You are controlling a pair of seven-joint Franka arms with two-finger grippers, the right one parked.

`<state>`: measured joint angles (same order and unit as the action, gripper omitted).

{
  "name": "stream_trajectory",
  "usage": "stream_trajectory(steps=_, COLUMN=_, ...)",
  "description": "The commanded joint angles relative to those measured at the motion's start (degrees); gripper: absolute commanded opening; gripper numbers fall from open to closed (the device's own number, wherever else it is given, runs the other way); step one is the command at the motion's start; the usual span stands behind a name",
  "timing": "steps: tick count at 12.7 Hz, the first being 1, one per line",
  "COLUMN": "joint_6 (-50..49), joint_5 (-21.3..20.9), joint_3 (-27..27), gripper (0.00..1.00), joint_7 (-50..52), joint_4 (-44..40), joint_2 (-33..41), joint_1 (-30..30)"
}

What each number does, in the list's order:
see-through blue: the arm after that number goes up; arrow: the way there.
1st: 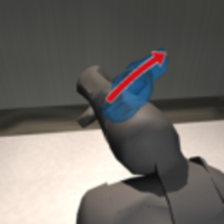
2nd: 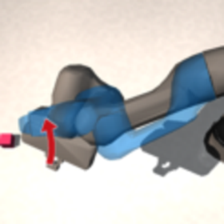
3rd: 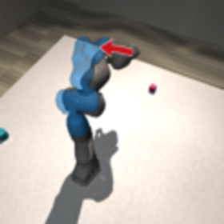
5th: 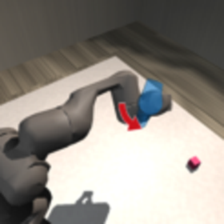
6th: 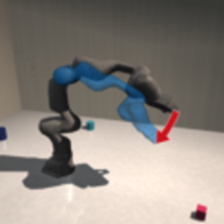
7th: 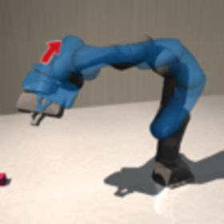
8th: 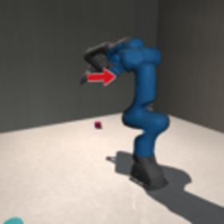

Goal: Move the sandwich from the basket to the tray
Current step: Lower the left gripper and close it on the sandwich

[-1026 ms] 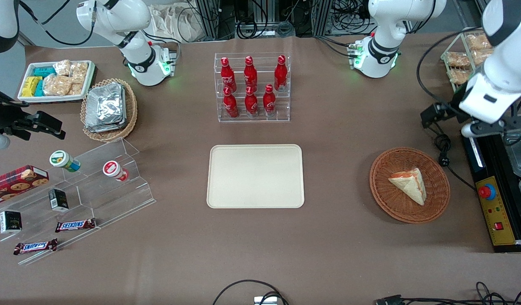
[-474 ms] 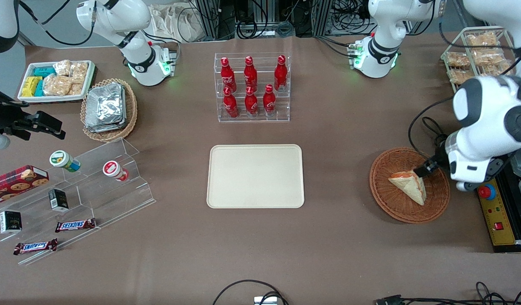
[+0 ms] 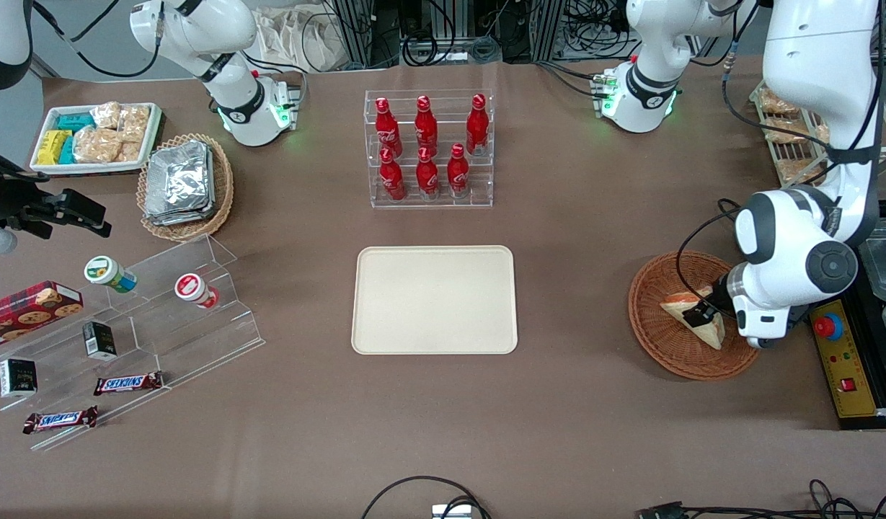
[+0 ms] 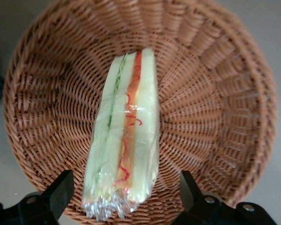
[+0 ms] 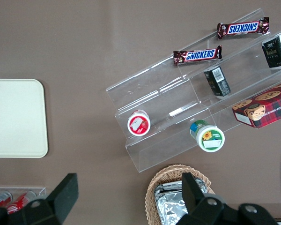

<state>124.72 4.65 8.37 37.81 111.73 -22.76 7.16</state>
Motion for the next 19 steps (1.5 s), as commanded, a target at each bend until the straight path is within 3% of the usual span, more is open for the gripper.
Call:
stream_trajectory(steps=1, joint_6=1.6, joint_5=0.7, joint_3=0.8, gripper=1.00, joint_7=1.1, joint_4=0.7, joint_2=-0.3, joint_1=0.8)
stream_trajectory(steps=4, joint_6=3.3, joint_5=0.7, joint_3=0.8, gripper=0.99, joint_7=1.1, joint_4=1.0, joint_2=-1.7, joint_1=0.8)
stream_trajectory(steps=5, joint_6=3.5, joint_5=0.7, joint_3=0.8, gripper=0.92, joint_7=1.1, joint_4=1.1, joint_2=-2.1, joint_1=0.8)
stream_trajectory(steps=6, joint_6=3.5, joint_5=0.7, joint_3=0.8, gripper=0.76, joint_7=1.2, joint_4=1.1, joint_2=-2.5, joint_1=0.8)
stream_trajectory(steps=7, joint_6=3.2, joint_5=0.6, joint_3=0.8, gripper=0.52, joint_7=1.1, joint_4=1.1, joint_2=-2.6, joint_1=0.8)
stream_trajectory(steps=8, joint_6=3.0, joint_5=0.6, joint_3=0.8, gripper=0.22, joint_7=0.9, joint_4=1.0, joint_2=-2.6, joint_1=0.9)
stream_trajectory(steps=9, joint_6=2.9, joint_5=0.4, joint_3=0.8, gripper=0.06, joint_7=0.7, joint_4=0.9, joint_2=-2.6, joint_1=0.9)
stream_trajectory(steps=10, joint_6=2.6, joint_5=-0.1, joint_3=0.8, gripper=0.01, joint_7=0.4, joint_4=0.7, joint_2=-2.5, joint_1=1.0)
stream_trajectory(steps=14, joint_6=-1.1, joint_5=-0.7, joint_3=0.8, gripper=0.00, joint_7=-2.5, joint_4=-0.3, joint_2=2.0, joint_1=1.9)
stream_trajectory(steps=19, joint_6=-13.7, joint_5=-2.3, joint_3=-1.2, gripper=0.00, joint_7=-19.4, joint_4=-8.7, joint_2=11.3, joint_1=4.4)
